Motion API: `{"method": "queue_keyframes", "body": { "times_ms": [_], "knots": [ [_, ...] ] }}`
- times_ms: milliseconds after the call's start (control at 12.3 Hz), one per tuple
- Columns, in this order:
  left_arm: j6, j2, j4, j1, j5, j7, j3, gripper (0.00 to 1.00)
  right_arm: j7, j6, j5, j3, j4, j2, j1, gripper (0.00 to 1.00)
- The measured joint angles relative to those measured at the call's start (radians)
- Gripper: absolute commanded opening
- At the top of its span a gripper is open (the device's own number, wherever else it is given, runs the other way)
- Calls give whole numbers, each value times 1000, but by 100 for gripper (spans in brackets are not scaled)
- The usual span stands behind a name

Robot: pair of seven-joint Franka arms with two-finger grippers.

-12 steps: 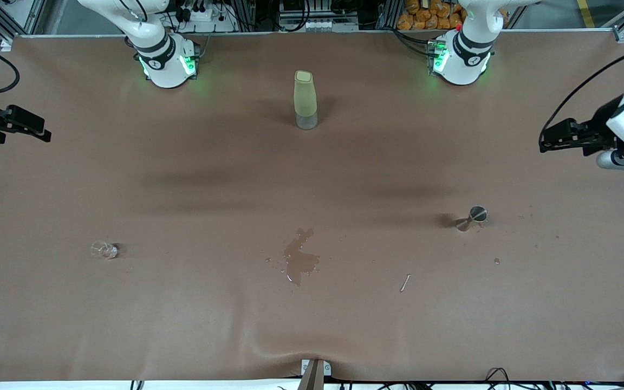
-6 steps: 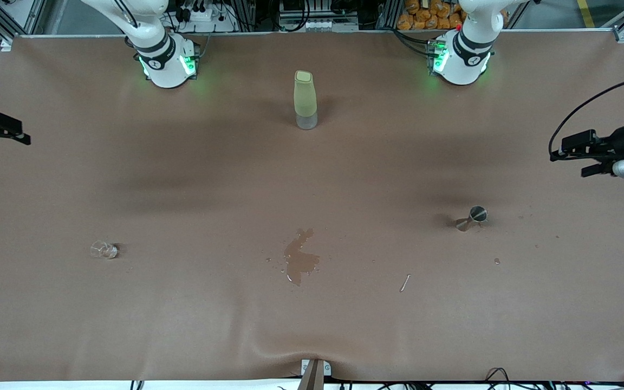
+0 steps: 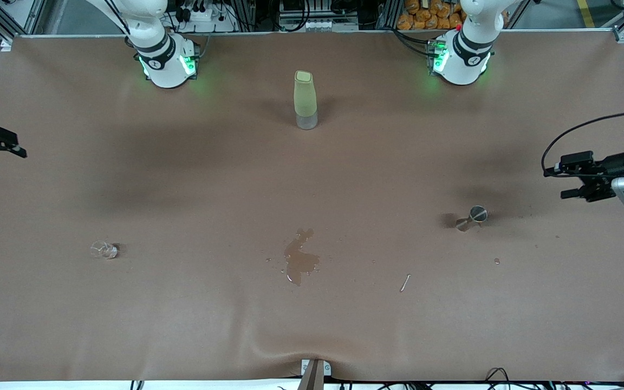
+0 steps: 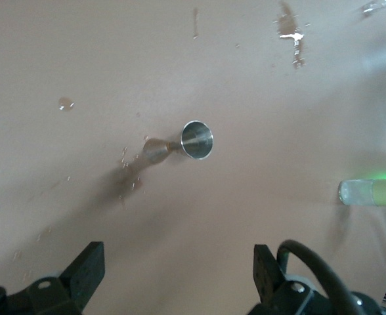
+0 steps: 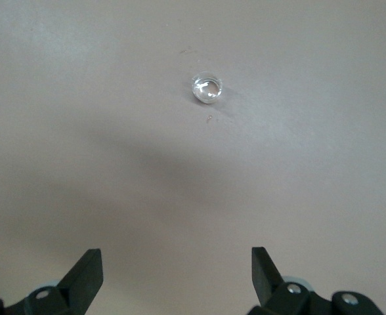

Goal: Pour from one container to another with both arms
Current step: 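Move the left gripper toward the steel jigger while the right gripper approaches the beaker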

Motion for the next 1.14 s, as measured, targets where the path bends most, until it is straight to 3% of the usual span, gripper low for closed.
{"method": "queue_keyframes", "body": {
  "times_ms": [244,406,650,1138],
  "knots": [
    [1,138,24,32,-108,271,0,100,-197,54,139,0,-37,80,-57,100],
    [1,205,56,33,-133,386,-2,94,-357,110,229,-1,-41,159,-95,100],
    [0,260,88,33,-179,572,-5,89,-536,174,345,-1,-40,252,-117,100],
    [0,388,149,33,-239,814,-10,83,-1001,224,675,-1,-40,428,-188,100]
  ]
}}
